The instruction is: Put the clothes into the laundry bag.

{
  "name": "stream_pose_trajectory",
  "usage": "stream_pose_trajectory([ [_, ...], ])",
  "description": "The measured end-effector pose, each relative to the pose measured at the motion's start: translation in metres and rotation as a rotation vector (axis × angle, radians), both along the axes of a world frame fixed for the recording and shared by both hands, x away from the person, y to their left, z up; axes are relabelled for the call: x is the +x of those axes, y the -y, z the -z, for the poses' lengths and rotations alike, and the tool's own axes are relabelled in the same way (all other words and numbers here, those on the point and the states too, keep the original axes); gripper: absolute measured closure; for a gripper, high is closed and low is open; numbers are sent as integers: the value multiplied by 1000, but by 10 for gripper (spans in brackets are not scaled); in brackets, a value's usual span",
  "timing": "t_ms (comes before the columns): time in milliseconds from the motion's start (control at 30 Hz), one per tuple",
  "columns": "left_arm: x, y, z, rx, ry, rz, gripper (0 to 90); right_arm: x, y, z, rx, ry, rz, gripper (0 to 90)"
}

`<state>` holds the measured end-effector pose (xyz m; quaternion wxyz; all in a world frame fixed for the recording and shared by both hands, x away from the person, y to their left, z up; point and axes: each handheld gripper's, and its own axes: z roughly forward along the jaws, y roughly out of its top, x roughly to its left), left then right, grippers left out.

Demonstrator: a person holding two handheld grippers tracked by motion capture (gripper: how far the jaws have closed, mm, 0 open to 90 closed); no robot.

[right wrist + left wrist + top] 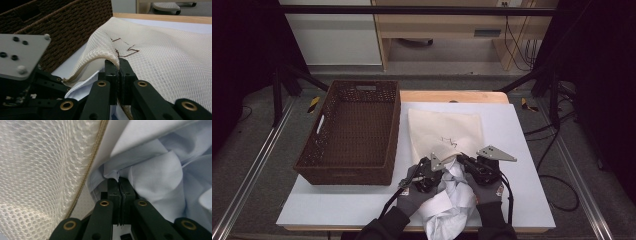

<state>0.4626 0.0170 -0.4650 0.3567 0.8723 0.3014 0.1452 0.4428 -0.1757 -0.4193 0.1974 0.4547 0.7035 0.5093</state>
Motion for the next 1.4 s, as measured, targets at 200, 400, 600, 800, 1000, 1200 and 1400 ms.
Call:
stream_pose_trajectory([
  [200,-1,-7,0,-33,16,-1,835,-2,0,-3,-4,12,-4,879],
  [400,-16,-32,-20,-146,28,7,641,-1,2,-2,1,6,-2,879],
  [600,-48,-46,-49,-166,86,51,509,-1,2,-3,-4,6,-2,879],
  [800,-65,-32,-46,-166,55,98,437,-1,2,-2,-4,5,0,879],
  [1000,-56,-7,-17,-92,14,87,448,-1,2,-2,-6,1,-4,878],
  [1200,-44,4,3,-44,-33,61,661,-1,3,-2,-2,0,-5,879],
  [1400,-41,6,-1,8,-51,88,879,-1,2,-2,-1,-2,-5,879],
])
